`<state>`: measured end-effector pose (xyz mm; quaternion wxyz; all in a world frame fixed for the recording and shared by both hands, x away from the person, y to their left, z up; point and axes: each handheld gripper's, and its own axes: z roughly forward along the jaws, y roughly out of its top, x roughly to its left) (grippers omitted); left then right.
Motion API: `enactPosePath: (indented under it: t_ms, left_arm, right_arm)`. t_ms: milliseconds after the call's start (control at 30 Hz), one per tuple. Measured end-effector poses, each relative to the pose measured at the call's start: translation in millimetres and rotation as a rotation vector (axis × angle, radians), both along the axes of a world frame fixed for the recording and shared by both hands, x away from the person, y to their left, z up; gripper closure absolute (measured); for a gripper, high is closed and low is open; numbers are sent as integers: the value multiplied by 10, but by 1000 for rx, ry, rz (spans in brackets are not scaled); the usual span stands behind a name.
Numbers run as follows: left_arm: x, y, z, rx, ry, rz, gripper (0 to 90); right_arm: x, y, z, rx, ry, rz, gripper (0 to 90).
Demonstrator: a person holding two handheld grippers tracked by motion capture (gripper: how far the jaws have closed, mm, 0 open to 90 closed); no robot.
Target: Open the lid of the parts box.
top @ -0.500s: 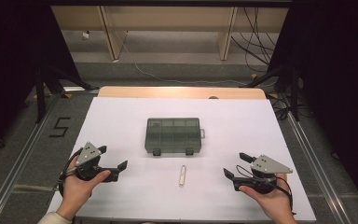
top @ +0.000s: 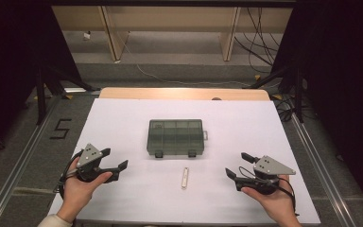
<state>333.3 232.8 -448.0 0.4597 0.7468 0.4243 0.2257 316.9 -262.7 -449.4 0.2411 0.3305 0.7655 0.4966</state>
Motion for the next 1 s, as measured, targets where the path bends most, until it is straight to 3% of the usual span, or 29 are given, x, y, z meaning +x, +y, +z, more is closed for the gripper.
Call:
enactPosePath:
  t_ms: [33,67,100,167,200,233,300,400,533,667,767,800,833,1000]
  left_arm:
    - [3,-3,1,2,0,3,294]
    - [14,-3,2,1,-6,-8,366]
    - [27,-10,0,-15,-2,-17,453]
    - [56,-29,1,-5,-6,-24,563]
    - [56,-29,1,-5,-6,-24,630]
    - [81,-49,0,4,-11,-30,630]
    - [134,-92,5,34,-12,-44,759]
    - [180,-122,-4,66,-8,-50,844]
    - [275,-152,-12,76,3,-61,893]
    - [348,-183,-23,86,12,-60,895]
    - [458,-226,-54,118,41,-69,896]
    - [481,-257,-75,97,43,-62,896]
    - [506,-244,-70,138,56,-85,896]
    - [585,-320,-141,119,78,-81,896]
  right_arm:
    - [-5,-6,20,-12,13,0,257]
    - [16,9,9,5,-21,-5,295]
    - [27,4,27,-1,-28,-3,381]
    - [35,12,50,12,-15,-6,536]
    - [35,12,50,12,-15,-6,536]
    - [56,17,63,8,-19,7,592]
    - [110,66,79,-31,-26,7,733]
    - [153,107,60,-66,-11,30,832]
    - [245,179,49,-104,-7,44,898]
    - [361,228,18,-116,1,50,900]
    - [523,289,-48,-139,40,62,900]
    - [556,306,-60,-141,56,66,900]
    - [593,325,-75,-142,66,68,900]
    - [711,399,-144,-158,102,77,900]
